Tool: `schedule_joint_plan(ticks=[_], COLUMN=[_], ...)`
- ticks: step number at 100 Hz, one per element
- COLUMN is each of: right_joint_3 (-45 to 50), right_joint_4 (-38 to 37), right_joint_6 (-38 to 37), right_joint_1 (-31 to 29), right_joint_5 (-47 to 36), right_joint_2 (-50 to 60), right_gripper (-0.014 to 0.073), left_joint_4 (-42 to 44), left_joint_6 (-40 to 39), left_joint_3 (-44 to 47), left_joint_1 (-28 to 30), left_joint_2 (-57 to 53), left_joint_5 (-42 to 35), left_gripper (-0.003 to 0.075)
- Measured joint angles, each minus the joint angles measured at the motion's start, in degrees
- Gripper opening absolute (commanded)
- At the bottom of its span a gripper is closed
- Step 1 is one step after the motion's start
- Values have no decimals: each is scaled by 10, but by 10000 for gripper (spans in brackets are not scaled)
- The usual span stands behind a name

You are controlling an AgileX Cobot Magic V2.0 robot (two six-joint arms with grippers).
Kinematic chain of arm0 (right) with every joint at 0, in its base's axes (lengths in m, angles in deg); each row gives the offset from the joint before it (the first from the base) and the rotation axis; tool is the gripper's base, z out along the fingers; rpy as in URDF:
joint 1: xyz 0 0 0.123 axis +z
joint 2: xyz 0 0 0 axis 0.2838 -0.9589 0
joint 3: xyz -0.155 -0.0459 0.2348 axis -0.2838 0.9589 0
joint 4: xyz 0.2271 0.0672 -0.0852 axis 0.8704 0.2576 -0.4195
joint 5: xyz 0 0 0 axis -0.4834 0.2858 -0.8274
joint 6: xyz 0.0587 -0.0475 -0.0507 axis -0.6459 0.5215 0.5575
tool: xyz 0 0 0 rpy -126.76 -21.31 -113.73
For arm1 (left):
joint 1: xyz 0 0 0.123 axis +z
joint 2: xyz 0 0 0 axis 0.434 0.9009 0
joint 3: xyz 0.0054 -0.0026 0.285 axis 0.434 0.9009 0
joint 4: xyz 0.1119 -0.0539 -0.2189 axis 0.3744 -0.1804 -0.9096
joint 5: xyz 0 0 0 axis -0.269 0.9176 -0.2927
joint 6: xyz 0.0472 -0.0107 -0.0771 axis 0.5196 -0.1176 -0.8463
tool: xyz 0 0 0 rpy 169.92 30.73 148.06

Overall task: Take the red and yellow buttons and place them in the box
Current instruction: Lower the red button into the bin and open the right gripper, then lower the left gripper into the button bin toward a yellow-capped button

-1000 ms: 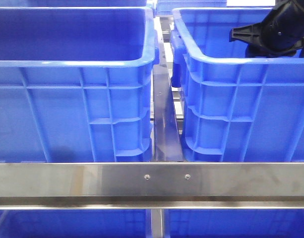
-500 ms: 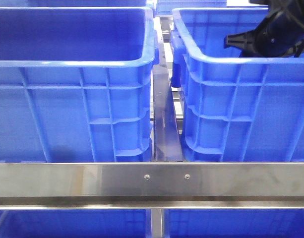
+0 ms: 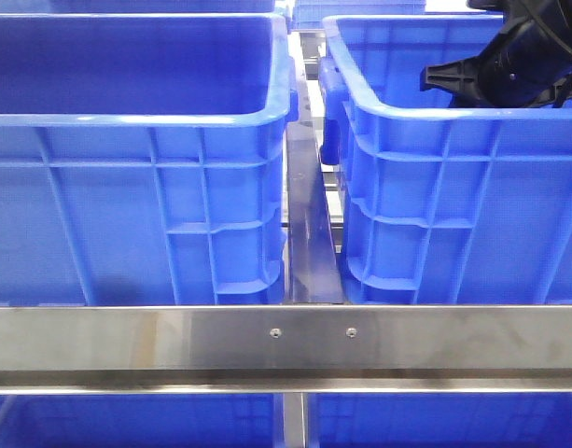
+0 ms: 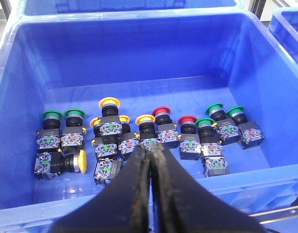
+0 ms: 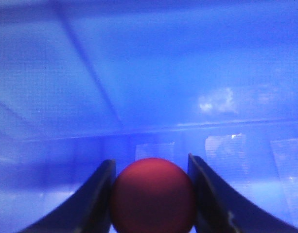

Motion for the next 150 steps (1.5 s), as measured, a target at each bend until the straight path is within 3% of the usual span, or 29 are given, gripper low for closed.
schedule_joint_plan(ticks=[12, 55, 95, 150], right_joint_3=[0, 31, 142, 361], right_joint_4=[0, 0, -2, -3], right_joint_6=[0, 0, 8, 8], right_joint_1=[0, 0, 0, 0], right_joint_5=[12, 20, 67, 69], right_joint_2=[-5, 55, 267, 575], right_gripper=[491, 493, 489, 489], left_joint_4=[0, 0, 0, 0], left_joint_6=[0, 0, 0, 0], left_joint_3=[0, 0, 0, 0], left_joint_1=[0, 0, 0, 0], left_joint_2=[0, 0, 0, 0], left_joint_5=[0, 0, 0, 6], left_gripper=[-19, -19, -19, -19])
